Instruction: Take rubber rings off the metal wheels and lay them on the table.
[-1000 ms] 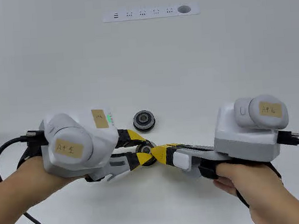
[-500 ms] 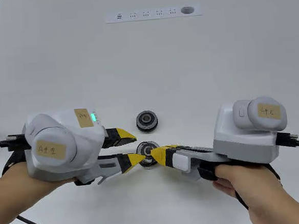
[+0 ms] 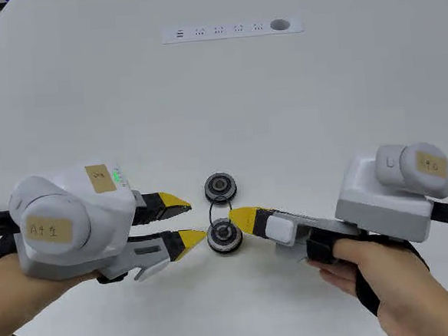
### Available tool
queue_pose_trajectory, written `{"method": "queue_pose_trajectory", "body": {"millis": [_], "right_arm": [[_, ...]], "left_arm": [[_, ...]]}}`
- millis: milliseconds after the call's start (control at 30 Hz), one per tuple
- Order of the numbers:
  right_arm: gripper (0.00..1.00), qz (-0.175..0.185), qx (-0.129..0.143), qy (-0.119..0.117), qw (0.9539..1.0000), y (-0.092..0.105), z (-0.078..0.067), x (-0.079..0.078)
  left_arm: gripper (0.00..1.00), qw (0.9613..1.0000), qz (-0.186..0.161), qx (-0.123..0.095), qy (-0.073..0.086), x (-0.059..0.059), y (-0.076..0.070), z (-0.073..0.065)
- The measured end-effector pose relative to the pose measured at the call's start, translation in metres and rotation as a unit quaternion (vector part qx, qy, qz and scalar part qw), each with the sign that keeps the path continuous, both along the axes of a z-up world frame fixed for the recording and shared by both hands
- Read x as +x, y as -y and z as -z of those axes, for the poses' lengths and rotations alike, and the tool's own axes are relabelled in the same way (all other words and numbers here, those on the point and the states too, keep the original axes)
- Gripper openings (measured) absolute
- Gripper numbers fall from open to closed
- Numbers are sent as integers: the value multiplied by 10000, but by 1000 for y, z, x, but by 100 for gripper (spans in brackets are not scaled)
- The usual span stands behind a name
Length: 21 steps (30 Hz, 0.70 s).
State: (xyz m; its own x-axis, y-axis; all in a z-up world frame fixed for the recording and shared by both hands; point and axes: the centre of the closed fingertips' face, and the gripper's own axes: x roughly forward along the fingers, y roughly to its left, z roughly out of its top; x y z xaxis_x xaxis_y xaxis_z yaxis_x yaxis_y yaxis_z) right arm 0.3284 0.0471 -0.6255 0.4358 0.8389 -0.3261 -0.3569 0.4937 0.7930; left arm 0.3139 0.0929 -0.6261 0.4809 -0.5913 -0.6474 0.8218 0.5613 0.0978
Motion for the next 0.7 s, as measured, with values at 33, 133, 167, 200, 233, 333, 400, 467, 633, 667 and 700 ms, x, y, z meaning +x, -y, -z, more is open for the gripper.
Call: {"method": "queue_pose_trajectory", "body": {"millis": [33, 133, 167, 200, 233, 333, 400, 467, 633, 667, 700], "right_arm": [[1, 69, 21, -26, 10000, 4, 1, 2], [1, 401, 22, -188, 9990, 21, 8, 8], [1, 494, 1, -240, 9985, 25, 10, 9], [1, 635, 1, -341, 9974, 31, 14, 11], [1, 707, 12, -380, 9968, 35, 16, 12], [1, 915, -29, -486, 9946, 48, 22, 14], [2, 1001, -74, -520, 9936, 54, 25, 15], [2, 1105, -167, -581, 9920, 60, 30, 15], [2, 1280, -281, -716, 9888, 67, 39, 15], [2, 1294, -312, -726, 9884, 68, 40, 14], [2, 1299, -367, -711, 9883, 69, 40, 14]], "left_arm": [[23, 10000, 3, -17, 6, 0, 1, -1], [23, 9999, -13, -114, 16, 0, 6, -3], [23, 9999, -11, -133, 11, 0, 7, -3], [22, 9999, -7, -150, 19, 0, 9, -4], [23, 9999, -7, -159, 21, -1, 9, -4], [22, 9998, 21, -181, 18, -2, 12, -5], [22, 9999, 50, -161, 27, -2, 13, -4], [22, 9999, 46, -161, 18, -3, 12, -3], [21, 9998, -9, -181, 29, -2, 10, -4], [21, 9998, -12, -180, 31, -2, 10, -4], [21, 9998, -16, -177, 38, -2, 9, -5]]}}
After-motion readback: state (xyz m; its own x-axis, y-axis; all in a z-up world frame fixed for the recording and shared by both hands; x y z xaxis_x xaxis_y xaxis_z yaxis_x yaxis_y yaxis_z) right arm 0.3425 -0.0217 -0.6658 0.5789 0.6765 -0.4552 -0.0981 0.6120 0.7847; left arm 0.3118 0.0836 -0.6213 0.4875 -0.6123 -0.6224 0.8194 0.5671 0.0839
